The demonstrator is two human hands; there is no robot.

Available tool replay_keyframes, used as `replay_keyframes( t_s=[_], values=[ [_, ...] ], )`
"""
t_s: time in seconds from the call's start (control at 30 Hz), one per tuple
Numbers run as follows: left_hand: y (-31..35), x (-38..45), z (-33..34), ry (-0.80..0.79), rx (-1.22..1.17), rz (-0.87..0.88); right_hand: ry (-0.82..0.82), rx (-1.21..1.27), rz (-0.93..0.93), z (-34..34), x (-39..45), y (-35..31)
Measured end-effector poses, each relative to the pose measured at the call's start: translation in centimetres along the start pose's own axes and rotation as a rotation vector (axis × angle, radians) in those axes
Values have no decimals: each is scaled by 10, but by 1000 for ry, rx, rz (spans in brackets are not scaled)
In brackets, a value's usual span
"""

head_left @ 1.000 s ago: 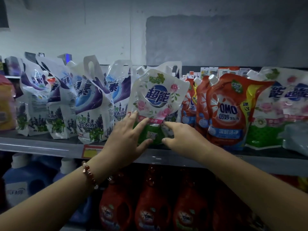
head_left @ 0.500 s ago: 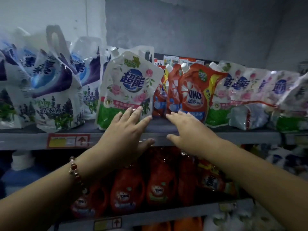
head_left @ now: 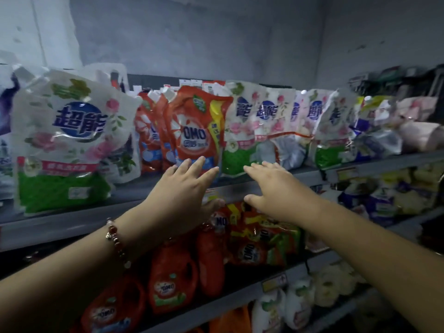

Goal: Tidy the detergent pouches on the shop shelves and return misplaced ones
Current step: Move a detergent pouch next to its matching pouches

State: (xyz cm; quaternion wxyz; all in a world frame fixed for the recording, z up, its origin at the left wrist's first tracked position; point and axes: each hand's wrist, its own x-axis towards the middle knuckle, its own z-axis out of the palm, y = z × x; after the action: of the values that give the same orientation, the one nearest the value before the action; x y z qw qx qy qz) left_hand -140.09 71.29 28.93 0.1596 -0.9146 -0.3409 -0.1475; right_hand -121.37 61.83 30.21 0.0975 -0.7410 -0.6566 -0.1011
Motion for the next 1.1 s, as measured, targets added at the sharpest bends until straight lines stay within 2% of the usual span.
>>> replay_keyframes(
  t_s=[0.23,0.5,0.67,0.93,1.1],
  values=[
    [80,102,15,87,-25,33,-3,-14,63,-9,17,124],
    [132,206,29,184,-1,-72,71,8,72,-22,72,242],
    [142,242,35,198,-55,-195,133,40,70,-18,119,268],
    [136,254,54,233,-74,-277,199,-357,16,-12,165,269],
    [129,243,59,316,-179,-306,348,-231,-85,-32,182,281]
  ],
)
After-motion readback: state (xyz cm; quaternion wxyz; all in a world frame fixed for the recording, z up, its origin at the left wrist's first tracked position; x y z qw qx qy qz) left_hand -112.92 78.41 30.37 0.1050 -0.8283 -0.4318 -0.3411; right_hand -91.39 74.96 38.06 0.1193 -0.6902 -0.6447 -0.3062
